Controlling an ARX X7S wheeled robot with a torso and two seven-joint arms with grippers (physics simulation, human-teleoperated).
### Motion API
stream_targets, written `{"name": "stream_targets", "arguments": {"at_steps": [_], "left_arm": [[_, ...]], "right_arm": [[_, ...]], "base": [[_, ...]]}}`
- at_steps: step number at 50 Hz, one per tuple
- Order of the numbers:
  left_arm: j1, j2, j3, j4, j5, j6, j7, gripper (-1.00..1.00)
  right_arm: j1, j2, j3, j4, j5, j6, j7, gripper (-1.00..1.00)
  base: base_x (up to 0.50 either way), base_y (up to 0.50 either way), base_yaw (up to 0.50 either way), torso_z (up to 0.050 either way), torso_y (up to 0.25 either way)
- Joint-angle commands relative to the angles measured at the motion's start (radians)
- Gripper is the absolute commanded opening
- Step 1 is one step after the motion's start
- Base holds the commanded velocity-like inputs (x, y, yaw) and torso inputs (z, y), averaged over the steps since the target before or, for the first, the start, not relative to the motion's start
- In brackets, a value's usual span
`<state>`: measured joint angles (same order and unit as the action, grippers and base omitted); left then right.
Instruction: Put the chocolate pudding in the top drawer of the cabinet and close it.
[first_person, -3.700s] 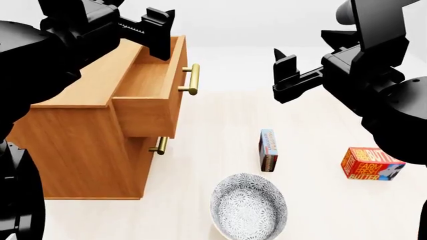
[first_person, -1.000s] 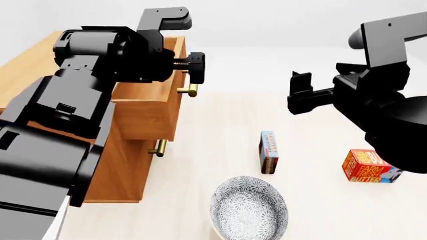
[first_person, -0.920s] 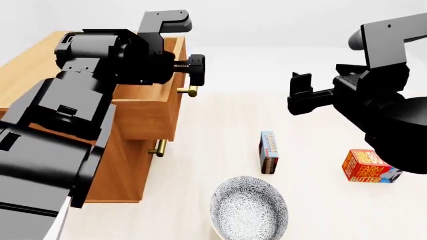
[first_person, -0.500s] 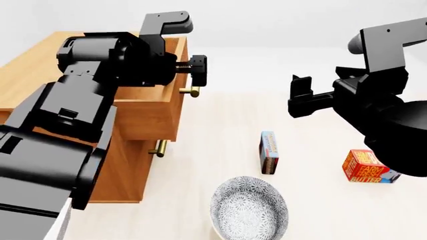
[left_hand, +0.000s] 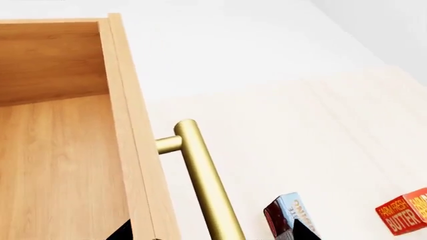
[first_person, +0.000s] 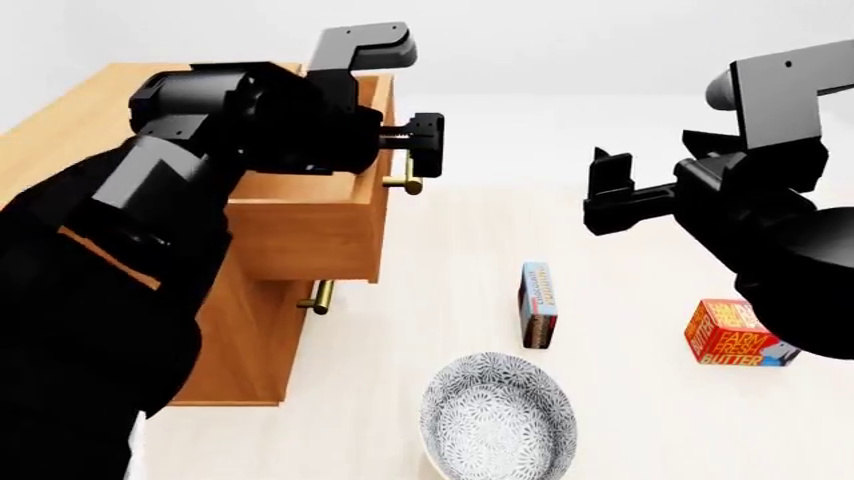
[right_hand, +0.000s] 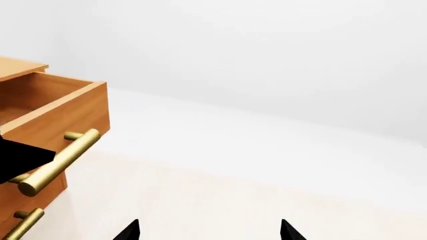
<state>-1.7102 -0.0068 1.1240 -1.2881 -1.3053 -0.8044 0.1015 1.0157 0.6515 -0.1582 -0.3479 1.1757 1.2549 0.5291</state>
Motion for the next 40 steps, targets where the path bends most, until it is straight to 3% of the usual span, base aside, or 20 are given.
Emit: {"name": "stream_targets", "arguments": {"at_steps": [1, 10, 40], "left_arm": [[-0.037, 0.007, 0.394, 0.042, -0.472, 0.080, -0.021, 1.00], [-0.050, 0.007, 0.489, 0.095, -0.568, 0.119, -0.041, 1.00], [-0.110, 0.007, 0.475, 0.408, -0.759, 0.204, -0.186, 1.00]], "right_arm": [[-0.008, 0.046, -0.014, -0.045, -0.067, -0.031, 0.020, 1.00], [-0.034, 0.092, 0.026, -0.081, -0.063, -0.030, 0.060, 1.00], [-0.165, 0.158, 0.098, -0.109, -0.066, -0.107, 0.044, 1.00]], "base": [[0.00, 0.00, 0.00, 0.000, 0.000], [0.00, 0.00, 0.00, 0.000, 0.000], [0.00, 0.00, 0.00, 0.000, 0.000]]}}
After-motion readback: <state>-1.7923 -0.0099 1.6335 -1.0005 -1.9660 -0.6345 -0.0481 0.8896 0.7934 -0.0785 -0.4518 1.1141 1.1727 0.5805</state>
